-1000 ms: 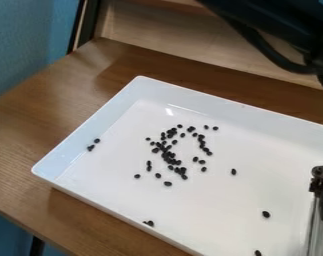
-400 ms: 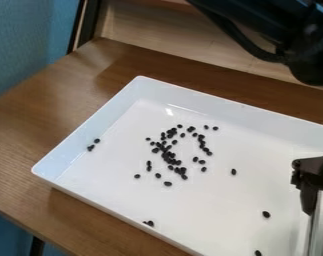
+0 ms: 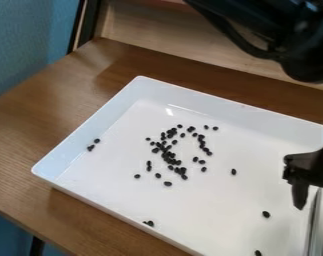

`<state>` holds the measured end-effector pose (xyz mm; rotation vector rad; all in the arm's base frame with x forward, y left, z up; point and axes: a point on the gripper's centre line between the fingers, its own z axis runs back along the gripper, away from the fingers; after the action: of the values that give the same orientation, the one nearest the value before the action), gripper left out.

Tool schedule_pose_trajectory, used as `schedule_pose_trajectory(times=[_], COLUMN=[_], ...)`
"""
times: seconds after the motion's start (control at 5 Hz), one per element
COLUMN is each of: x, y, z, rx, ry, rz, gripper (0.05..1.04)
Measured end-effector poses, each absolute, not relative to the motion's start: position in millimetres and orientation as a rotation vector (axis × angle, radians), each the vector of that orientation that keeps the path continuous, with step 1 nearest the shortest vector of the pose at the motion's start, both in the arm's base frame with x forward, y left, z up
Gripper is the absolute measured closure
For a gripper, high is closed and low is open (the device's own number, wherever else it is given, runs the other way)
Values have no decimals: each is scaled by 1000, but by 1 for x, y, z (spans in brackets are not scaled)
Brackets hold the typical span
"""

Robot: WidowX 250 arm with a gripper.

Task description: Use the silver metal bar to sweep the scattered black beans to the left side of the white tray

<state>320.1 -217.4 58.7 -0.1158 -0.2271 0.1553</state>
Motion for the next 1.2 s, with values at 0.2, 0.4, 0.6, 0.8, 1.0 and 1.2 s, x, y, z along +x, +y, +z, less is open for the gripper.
schedule_pose_trajectory(times=[0.2,0.4,0.6,0.8,1.0,1.2], x=[320,321,322,324,332,351], y=[-208,-197,-191,-184,-163,-125], z=[43,36,34,34,37,36], rx=[-89,-89,-94,-87,-19,44], ry=[-201,-182,-171,-162,-167,-204], rz=[180,213,227,220,204,238], gripper=[392,681,691,692,692,692])
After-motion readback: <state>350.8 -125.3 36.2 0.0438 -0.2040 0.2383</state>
